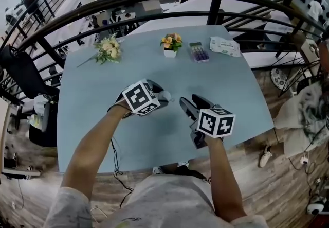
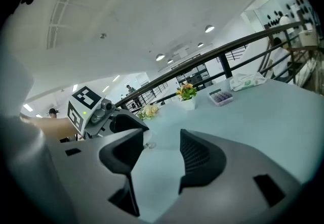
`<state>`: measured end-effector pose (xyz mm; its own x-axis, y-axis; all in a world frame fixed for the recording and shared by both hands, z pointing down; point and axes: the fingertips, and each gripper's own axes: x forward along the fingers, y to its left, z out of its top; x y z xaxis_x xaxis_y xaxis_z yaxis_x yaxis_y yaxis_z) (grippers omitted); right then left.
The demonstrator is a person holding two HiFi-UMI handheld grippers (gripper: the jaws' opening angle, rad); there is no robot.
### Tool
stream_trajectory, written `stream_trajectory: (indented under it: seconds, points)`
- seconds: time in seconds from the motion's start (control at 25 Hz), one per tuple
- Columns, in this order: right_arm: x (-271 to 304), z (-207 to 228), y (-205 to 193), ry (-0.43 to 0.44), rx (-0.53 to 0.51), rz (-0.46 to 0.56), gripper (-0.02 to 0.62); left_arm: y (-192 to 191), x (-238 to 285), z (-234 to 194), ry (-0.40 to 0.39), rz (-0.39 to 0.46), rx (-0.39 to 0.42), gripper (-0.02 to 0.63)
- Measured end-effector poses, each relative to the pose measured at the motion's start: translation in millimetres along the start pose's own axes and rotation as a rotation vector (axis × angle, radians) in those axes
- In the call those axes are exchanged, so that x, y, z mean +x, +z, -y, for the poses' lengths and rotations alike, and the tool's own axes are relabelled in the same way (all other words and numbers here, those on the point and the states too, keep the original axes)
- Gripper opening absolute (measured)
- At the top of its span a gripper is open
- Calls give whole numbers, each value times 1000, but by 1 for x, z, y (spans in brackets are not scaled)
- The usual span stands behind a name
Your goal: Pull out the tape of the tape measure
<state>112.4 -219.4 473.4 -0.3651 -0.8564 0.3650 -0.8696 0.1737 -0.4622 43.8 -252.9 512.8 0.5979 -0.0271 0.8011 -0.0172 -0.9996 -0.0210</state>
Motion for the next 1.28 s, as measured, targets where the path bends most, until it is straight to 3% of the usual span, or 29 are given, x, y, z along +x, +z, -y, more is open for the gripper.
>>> stream_trajectory:
  seconds: [0.36, 0.8, 1.04, 1.28]
  points:
    - [5, -4, 18, 95, 143, 66, 229, 15, -23, -10, 94, 23, -88, 212]
    - [30, -23, 22, 277, 376, 77, 227, 23, -49, -24, 190, 36, -221, 212]
    - [44, -32, 26, 379, 553, 97, 224, 30, -56, -25, 204, 35, -237, 212]
    - [53, -33, 31, 434, 647, 109, 184, 29, -55, -27, 219, 23, -254, 212]
